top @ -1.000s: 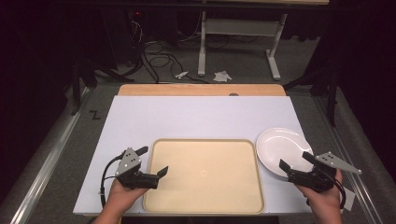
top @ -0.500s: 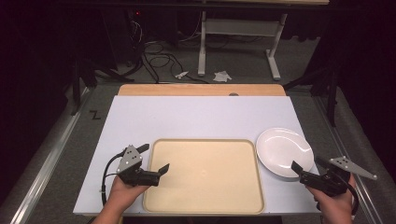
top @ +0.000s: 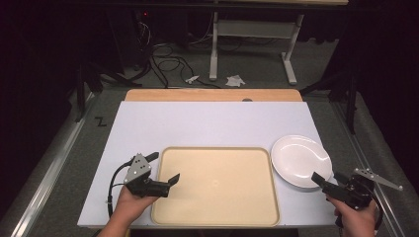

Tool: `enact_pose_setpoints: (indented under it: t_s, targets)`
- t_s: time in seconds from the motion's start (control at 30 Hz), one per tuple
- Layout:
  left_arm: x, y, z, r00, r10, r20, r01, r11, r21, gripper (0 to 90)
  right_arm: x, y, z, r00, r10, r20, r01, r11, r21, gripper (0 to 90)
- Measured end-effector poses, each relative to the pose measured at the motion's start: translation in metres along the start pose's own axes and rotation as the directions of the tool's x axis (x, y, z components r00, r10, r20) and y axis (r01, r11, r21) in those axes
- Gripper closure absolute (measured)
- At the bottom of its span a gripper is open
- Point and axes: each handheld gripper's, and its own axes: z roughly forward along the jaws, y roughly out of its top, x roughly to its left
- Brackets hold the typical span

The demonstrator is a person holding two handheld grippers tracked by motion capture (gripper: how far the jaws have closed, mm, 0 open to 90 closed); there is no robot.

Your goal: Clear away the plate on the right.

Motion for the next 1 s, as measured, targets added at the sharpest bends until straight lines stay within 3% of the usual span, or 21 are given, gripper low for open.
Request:
enact_pose_setpoints:
  t_s: [0.2,0.23,0.37,0.47,0.53,0.6,0.63,0.8,1.0]
  targets:
    - [0.0,0.0,0.0,1.0,0.002,0.002,-0.002,1.0,0.001,0.2,-0.006,-0.001,0.0,0.9968,0.078,-0.016,-0.078,0.997,0.017,0.2]
    - [0.0,0.0,0.0,1.0,0.002,0.0,-0.002,1.0,0.0,0.2,-0.008,-0.002,0.001,0.9932,0.114,-0.023,-0.114,0.993,0.029,0.3]
    - [0.0,0.0,0.0,1.0,0.0,0.0,0.0,1.0,-0.001,0.2,-0.013,-0.004,0.002,0.9835,0.178,-0.032,-0.177,0.983,0.047,0.4]
    - [0.0,0.0,0.0,1.0,0.003,0.001,-0.003,1.0,0.001,0.2,-0.015,-0.005,0.003,0.979,0.2,-0.039,-0.198,0.979,0.055,0.4]
    - [-0.001,0.0,0.0,1.0,0.001,0.002,-0.001,1.0,0.002,0.2,-0.018,-0.006,0.004,0.9703,0.236,-0.055,-0.232,0.971,0.06,0.4]
    - [-0.001,0.0,0.0,1.0,0.002,0.003,-0.002,1.0,0.003,0.3,-0.019,-0.007,0.004,0.9678,0.245,-0.06,-0.241,0.968,0.062,0.4]
    - [-0.001,0.0,0.0,1.0,0.002,0.003,-0.002,1.0,0.004,0.2,-0.02,-0.008,0.005,0.9612,0.268,-0.064,-0.264,0.962,0.072,0.4]
    - [-0.001,0.0,0.001,1.0,0.004,0.005,-0.004,1.0,0.008,0.2,-0.021,-0.01,0.007,0.9505,0.303,-0.068,-0.297,0.951,0.092,0.3]
    - [-0.002,-0.001,0.001,0.9999,0.005,0.009,-0.005,0.9999,0.011,0.2,-0.026,-0.014,0.011,0.9305,0.358,-0.075,-0.347,0.929,0.129,0.3]
